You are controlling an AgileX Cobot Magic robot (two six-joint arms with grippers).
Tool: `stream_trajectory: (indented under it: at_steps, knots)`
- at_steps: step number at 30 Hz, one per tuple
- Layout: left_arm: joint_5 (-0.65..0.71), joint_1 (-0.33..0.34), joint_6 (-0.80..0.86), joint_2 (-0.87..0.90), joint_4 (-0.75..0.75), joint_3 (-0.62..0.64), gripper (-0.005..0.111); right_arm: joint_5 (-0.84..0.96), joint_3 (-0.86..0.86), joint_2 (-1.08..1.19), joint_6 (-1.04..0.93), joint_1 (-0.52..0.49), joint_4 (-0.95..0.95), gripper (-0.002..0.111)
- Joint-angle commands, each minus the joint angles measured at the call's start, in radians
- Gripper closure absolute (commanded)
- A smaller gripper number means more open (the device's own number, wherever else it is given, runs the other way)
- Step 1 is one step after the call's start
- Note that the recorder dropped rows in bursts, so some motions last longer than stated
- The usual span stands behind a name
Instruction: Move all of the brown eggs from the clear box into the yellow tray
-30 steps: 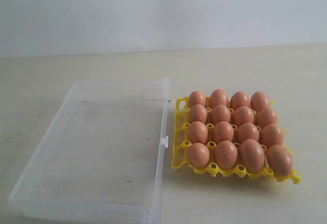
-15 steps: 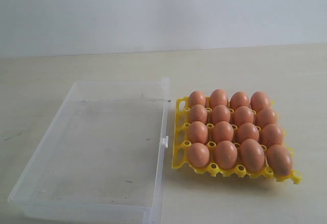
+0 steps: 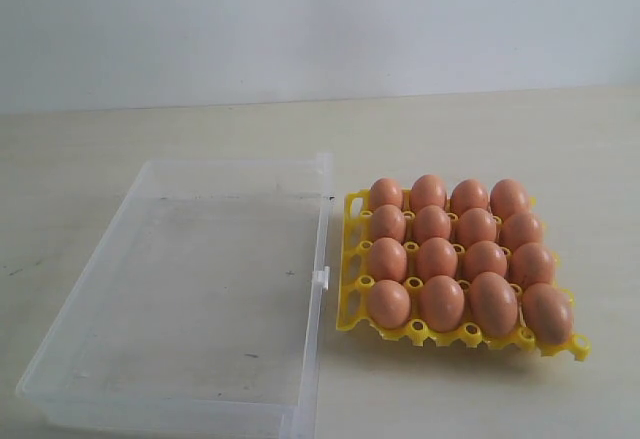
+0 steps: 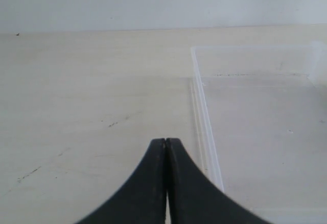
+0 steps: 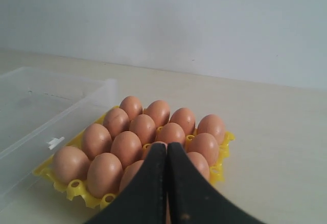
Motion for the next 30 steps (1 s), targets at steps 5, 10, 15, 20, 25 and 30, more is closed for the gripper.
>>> stream_trajectory:
  at_steps: [5, 10, 15, 20, 25, 30]
  knots:
    - [-0.010, 0.001, 0.003, -0.006, -0.002, -0.004, 0.107, -0.003, 0.004, -0.006, 0.003, -0.004, 0.002, 0.108]
    - [-0.010, 0.001, 0.003, -0.006, -0.002, -0.004, 0.107, -0.003, 0.004, -0.006, 0.003, -0.004, 0.002, 0.108]
    - [-0.010, 0.001, 0.003, -0.006, -0.002, -0.004, 0.107, 0.038, 0.004, -0.006, 0.003, -0.004, 0.002, 0.108]
    - [-0.010, 0.001, 0.003, -0.006, -0.002, -0.004, 0.107, 0.056, 0.004, -0.006, 0.003, -0.074, 0.002, 0.108]
    - [-0.010, 0.001, 0.003, -0.006, -0.002, -0.004, 0.107, 0.056, 0.004, -0.006, 0.003, -0.257, 0.002, 0.108]
    - [-0.010, 0.001, 0.003, -0.006, -0.002, -0.004, 0.107, 0.058, 0.004, -0.006, 0.003, -0.354, 0.002, 0.108]
